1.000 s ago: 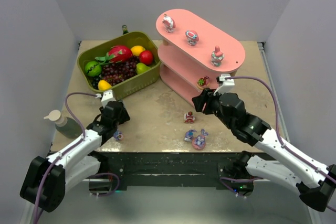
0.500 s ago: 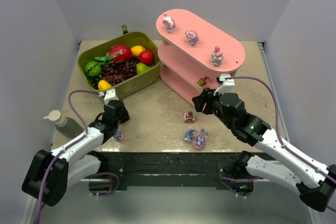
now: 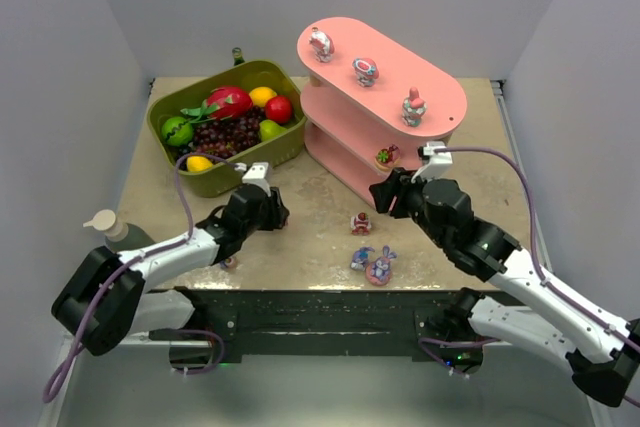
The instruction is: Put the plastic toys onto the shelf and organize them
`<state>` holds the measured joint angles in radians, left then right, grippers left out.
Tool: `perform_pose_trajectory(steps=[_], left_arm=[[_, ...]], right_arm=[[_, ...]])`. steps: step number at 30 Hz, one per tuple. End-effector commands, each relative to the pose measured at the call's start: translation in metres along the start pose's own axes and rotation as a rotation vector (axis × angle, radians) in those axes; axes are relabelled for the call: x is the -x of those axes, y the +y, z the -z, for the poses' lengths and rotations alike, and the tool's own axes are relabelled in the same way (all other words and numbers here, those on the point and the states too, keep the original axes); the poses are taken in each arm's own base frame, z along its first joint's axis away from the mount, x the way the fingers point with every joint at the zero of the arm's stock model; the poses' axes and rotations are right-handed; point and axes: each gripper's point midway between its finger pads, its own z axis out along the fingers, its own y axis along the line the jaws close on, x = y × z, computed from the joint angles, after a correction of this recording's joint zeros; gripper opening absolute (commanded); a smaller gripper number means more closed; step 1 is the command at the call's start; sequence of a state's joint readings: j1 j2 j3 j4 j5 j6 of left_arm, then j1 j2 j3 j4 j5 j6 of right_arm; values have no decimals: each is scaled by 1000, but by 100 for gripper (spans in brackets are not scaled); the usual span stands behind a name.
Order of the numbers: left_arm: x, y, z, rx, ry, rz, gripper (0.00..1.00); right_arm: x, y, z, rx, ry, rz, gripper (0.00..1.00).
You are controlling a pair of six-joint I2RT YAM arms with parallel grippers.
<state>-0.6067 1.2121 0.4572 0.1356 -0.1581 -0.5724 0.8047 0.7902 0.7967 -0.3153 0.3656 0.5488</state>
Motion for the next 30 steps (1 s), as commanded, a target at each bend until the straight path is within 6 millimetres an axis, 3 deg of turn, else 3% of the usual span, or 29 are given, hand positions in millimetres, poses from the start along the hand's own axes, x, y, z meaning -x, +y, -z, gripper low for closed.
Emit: perform_pose_trajectory(steps=[1,3,5,6,8,9,11,12,15,24,30], left_arm=[[33,-34,-9,-85,-85,-37,0],[40,-42,-8,-103,-95,-38,0],[55,-52,-4,-111,-101,-26,0],[73,-63,-1,-125,-125,-20,0],[80,-71,4,-129,-112,-21,0],[98,-82,9,-151,-138,-17,0],[106,-95,14,-175,-139,-29,0],[123,-106,19,-196,-166,-29,0],[138,-128,23,-223,-172,-57,0],[172,-184,14,-282,-185,-115,0],[181,-205,11,-312,-217,-149,0]], right_arm=[[22,0,9,-9,-60,-2,56],[25,-3,12,-24,-66,-1,56],[28,-5,15,-31,-73,-2,55],[29,-7,16,-45,-78,0,55],[33,-9,20,-50,-93,-5,55],[34,-12,21,-64,-97,-4,55],[37,-15,25,-76,-109,-5,55],[39,-17,27,-83,-112,-6,55],[46,-24,33,-123,-134,-12,56],[63,-33,54,-149,-187,-21,57],[63,-39,60,-161,-195,-13,57]])
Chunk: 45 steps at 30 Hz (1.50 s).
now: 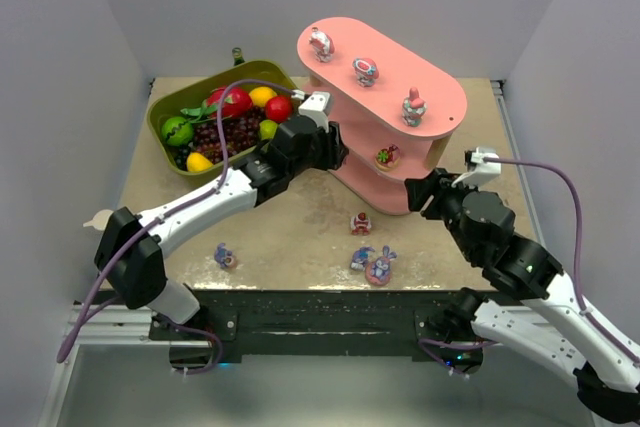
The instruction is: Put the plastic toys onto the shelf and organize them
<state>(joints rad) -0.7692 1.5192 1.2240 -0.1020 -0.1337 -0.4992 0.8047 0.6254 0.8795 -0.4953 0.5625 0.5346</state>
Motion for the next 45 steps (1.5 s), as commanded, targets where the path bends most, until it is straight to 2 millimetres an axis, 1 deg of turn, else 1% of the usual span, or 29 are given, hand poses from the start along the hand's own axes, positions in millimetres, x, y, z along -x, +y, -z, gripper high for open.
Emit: perform_pose_trajectory(steps=[1,4,5,6,8,12,13,21,30,36,45], left_arm=[[36,-28,2,-63,-96,-54,0],[41,-38,2,-82,-131,-84,0],[38,-37,-1,-74,-125,-92,0],[42,-39,-1,-75,-134,-97,0],[40,-38,-7,-60,-131,-120,0],[43,-33,-13,-24,-142,-140,0],[51,-34,-14,-21,-177,-140,0],[58,-32,-24,1,-211,-175,2],[58,-24,-34,47,-217,-213,9],[52,-19,-42,68,-210,-244,13],[46,-12,-45,94,-198,-265,25]], right_arm=[[18,-6,8,-25,-47,0,57],[18,-9,9,-34,-49,8,58],[18,-9,10,-33,-50,10,58],[19,-10,11,-33,-53,11,58],[20,-11,12,-35,-56,12,58],[21,-14,13,-43,-61,18,58],[22,-14,14,-44,-63,16,58],[22,-16,17,-44,-63,18,58],[19,-18,16,-50,-60,19,58],[16,-19,14,-55,-55,28,59],[14,-18,12,-58,-50,31,59]])
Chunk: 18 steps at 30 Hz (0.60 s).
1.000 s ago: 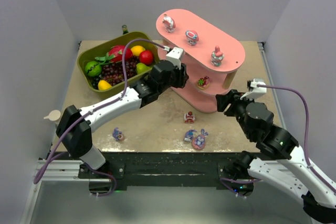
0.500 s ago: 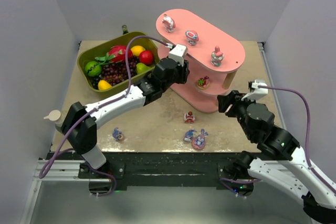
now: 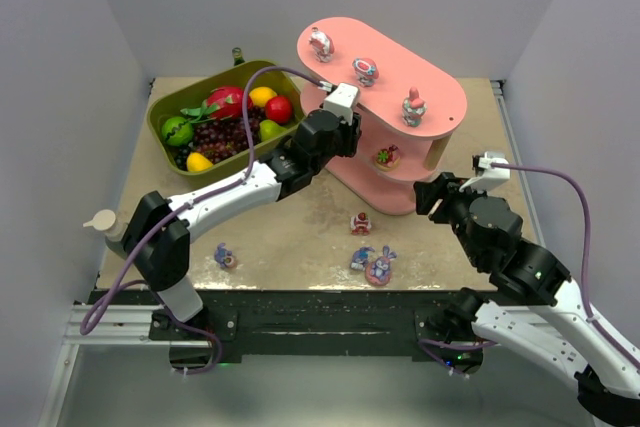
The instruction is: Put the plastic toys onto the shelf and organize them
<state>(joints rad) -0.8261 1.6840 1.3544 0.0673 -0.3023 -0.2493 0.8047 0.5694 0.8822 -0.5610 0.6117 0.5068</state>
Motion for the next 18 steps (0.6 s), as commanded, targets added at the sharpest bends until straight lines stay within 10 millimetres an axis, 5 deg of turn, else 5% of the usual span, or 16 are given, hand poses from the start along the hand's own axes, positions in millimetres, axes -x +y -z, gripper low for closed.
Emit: perform_pose_trajectory(steps=[1,18], left_arm=[[8,5,-4,31,-28,-32,26],[9,19,8,-69,-27,-21,31]], right_arm=[[9,0,-1,-13,-29,0,59],[7,1,-2,-9,-24,-6,59]])
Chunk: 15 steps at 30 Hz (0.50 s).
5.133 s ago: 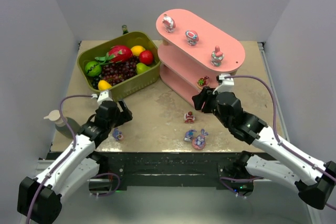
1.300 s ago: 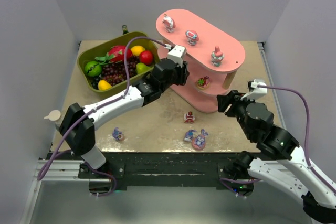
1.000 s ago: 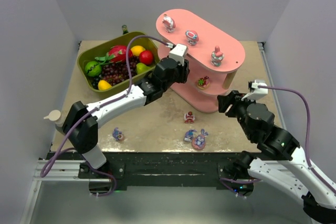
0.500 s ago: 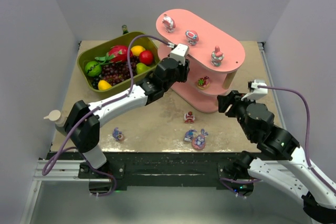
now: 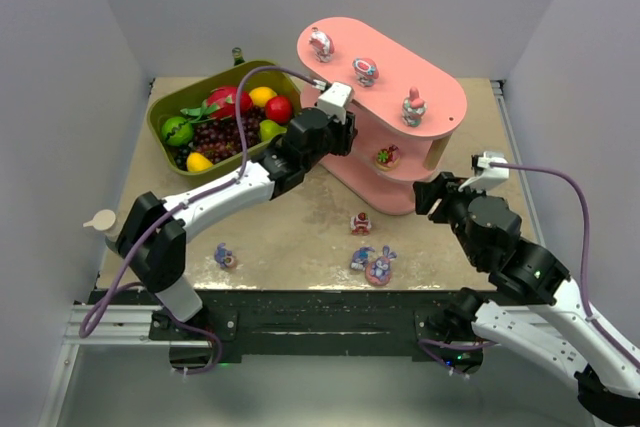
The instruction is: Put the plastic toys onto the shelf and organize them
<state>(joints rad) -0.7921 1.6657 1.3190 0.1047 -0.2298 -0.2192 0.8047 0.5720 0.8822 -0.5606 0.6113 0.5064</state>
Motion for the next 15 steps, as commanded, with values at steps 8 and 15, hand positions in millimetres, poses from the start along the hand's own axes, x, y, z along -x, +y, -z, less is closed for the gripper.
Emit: perform_pose_trajectory(steps=[8,15], left_arm=[[13,14,9,-57,-19,18,33],[14,10,3,-78,-6,32,41]], right_arm=[[6,3,-4,-9,-19,-8,59],[6,3,-4,-7,-18,-11,59]])
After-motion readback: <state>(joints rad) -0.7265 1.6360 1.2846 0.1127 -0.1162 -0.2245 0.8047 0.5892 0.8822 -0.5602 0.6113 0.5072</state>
